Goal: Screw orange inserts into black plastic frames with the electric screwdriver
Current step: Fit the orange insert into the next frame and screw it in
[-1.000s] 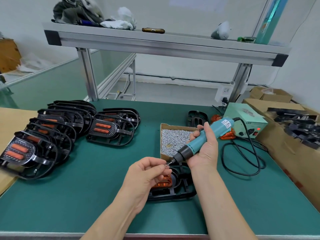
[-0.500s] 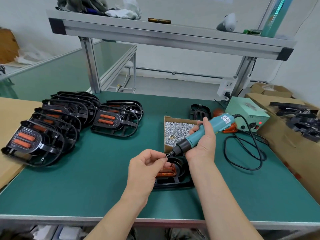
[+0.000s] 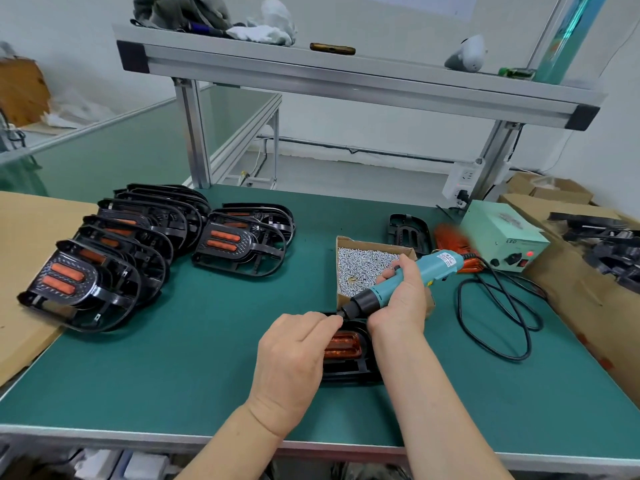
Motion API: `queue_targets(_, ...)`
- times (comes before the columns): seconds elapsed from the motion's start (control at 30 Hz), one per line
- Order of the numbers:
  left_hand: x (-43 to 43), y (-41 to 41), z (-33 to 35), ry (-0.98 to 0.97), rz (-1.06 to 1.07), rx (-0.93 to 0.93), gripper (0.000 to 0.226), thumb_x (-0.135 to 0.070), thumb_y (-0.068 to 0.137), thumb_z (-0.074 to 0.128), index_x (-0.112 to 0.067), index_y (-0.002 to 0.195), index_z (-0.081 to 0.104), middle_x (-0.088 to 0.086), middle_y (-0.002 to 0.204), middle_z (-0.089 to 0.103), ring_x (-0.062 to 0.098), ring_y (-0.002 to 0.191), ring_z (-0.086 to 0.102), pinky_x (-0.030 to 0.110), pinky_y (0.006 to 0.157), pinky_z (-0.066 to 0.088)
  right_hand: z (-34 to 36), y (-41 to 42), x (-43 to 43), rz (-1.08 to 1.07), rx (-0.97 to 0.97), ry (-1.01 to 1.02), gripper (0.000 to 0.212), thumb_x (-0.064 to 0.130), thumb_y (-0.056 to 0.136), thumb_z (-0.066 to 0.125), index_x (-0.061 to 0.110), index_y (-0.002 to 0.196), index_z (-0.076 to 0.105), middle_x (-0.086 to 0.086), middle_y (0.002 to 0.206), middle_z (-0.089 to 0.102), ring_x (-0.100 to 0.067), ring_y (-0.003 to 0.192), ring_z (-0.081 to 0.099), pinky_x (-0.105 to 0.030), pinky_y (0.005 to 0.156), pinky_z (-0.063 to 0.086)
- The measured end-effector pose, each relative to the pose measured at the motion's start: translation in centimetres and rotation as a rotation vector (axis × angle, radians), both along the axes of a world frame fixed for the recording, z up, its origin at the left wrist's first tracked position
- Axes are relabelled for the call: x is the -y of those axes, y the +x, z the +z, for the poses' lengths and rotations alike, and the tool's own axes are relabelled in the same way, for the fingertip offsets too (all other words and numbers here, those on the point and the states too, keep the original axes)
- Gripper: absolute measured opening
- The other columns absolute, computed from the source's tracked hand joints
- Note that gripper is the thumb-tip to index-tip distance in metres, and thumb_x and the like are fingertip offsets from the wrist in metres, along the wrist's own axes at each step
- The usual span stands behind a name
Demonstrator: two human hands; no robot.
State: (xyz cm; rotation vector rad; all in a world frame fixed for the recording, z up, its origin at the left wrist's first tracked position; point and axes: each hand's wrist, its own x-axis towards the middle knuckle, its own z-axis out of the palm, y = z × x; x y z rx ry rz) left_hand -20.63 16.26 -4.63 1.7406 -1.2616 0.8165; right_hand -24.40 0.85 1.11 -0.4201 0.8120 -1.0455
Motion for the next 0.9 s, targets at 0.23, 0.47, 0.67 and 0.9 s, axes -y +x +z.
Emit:
queue_targets(0.23, 0.12, 0.06, 0.03, -0.016, 0.041, 0.016, 0.028, 0.001, 0.095, 0.051, -0.010, 0.096, 0.077, 0.000, 0.088, 0.072, 0.023, 0.066, 0.060, 0.035, 0.059, 0.052, -0.01, -0.06, -0.13, -0.017, -0.063, 0.003, 0.018, 0.018, 0.084, 0.074, 0.017, 0.084, 0.056, 0.009, 0.049, 0.058, -0.004, 0.039, 0.054, -0.017, 0.040, 0.045)
queue_targets(0.47, -0.11, -0.02, 0.21, 0.065, -0.072, -0.265, 0.027, 0.000, 0.090, 0.062, -0.010, 0.113, 0.072, 0.001, 0.094, 0.071, 0.029, 0.072, 0.065, 0.042, 0.067, 0.056, 0.04, -0.14, 0.18, -0.025, -0.075, -0.032, 0.016, 0.019, 0.086, 0.073, 0.015, 0.093, 0.059, 0.008, 0.052, 0.057, -0.004, 0.042, 0.055, -0.017, 0.041, 0.045)
queue_targets(0.67, 0.04, -0.03, 0.68, 0.105, -0.003, -0.238, 0.025, -0.002, 0.088, 0.063, -0.010, 0.109, 0.073, 0.003, 0.086, 0.069, 0.029, 0.066, 0.062, 0.042, 0.061, 0.056, 0.06, 0.06, -0.07, -0.047, -0.091, -0.058, 0.016, 0.021, 0.086, 0.074, 0.016, 0.093, 0.060, 0.009, 0.051, 0.059, -0.004, 0.043, 0.056, -0.016, 0.042, 0.045)
queue_targets(0.9, 0.05, 0.10, -0.07, 0.107, -0.041, -0.262, 0.032, -0.009, 0.086, 0.066, -0.014, 0.117, 0.068, -0.003, 0.096, 0.070, 0.023, 0.075, 0.066, 0.040, 0.069, 0.058, 0.17, -0.29, 0.15, -0.051, -0.070, -0.107, 0.017, 0.020, 0.087, 0.073, 0.019, 0.095, 0.059, 0.008, 0.054, 0.058, -0.005, 0.048, 0.056, -0.019, 0.049, 0.047)
